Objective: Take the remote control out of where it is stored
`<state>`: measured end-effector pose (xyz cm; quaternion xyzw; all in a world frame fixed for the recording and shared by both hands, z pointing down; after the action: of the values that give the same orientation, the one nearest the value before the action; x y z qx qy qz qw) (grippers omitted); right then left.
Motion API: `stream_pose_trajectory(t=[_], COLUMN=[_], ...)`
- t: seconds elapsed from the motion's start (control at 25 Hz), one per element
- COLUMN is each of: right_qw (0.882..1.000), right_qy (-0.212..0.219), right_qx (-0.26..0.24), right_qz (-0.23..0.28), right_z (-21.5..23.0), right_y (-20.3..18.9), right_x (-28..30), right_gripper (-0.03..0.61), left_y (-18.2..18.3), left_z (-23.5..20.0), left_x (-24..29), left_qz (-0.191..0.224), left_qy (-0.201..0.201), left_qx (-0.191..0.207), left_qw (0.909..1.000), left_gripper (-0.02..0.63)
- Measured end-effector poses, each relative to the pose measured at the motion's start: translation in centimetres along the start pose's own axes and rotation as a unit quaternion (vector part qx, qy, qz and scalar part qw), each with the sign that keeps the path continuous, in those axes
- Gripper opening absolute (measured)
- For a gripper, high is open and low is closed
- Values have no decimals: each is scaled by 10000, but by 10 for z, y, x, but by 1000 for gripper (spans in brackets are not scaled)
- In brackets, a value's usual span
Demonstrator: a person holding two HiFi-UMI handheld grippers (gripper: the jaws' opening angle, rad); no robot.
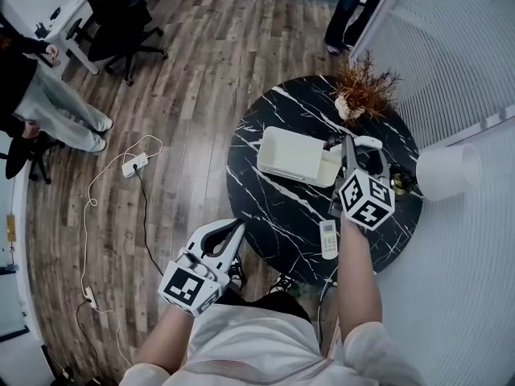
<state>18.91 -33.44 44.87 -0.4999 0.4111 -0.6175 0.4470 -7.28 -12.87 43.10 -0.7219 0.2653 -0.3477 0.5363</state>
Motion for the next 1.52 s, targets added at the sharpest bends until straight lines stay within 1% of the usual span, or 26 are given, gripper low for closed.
stream_pose_trajectory(t=[0.16, 0.32, 0.44, 0.56, 0.68, 0.76, 0.92, 1.04, 1.2, 1.28, 1.36, 1.44, 1.52], right_qw=[9997, 9987, 9961, 9881, 9740, 9636, 9444, 9210, 8869, 8730, 8628, 8586, 8592], right_qy=[242, 453, 627, 808, 939, 954, 832, 787, 877, 851, 789, 777, 766], right_qx=[-50, -156, -403, -745, -918, -960, -1075, -1217, -1187, -1331, -1514, -1588, -1604], right_qz=[28, -145, -480, -1076, -1844, -2306, -2994, -3615, -4378, -4615, -4759, -4812, -4799], right_z=[6, 17, 28, 41, 58, 72, 95, 106, 114, 117, 119, 119, 119], right_y=[14, 14, 7, -12, -45, -71, -121, -158, -199, -211, -222, -232, -238], right_x=[-24, -50, -71, -91, -110, -120, -142, -158, -168, -166, -161, -153, -144], right_gripper=[284, 284, 284, 284, 282, 282, 282, 284, 282, 282, 282, 284, 282], left_y=[1, 3, 5, 7, 8, 8, 7, 8, 7, 6, 4, 3, 3], left_z=[10, 20, 28, 35, 42, 47, 54, 57, 62, 64, 65, 65, 64], left_x=[1, 2, 4, 6, 8, 9, 11, 11, 12, 13, 13, 13, 13], left_qz=[39, 71, 104, 136, 161, 157, 141, 134, 134, 127, 106, 84, 61], left_qy=[-70, -140, -204, -279, -351, -392, -462, -478, -524, -556, -570, -567, -561], left_qx=[22, 36, 57, 64, 66, 66, 85, 101, 95, 78, 77, 71, 57], left_qw=[10000, 9999, 9997, 9995, 9992, 9991, 9988, 9987, 9985, 9983, 9983, 9983, 9984], left_gripper=[9, 9, 9, 9, 9, 9, 9, 9, 9, 8, 9, 9, 9])
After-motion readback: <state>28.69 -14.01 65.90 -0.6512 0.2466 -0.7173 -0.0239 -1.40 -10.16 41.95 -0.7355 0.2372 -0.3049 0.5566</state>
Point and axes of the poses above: the fingertips, and each gripper's own axes: x forward along the fingers, z to its right, y out of its top, the point moved 2 cm from there along -x, backward along the fingers, and after that the axes turned 1 degree about x, right-handed, at the moved point
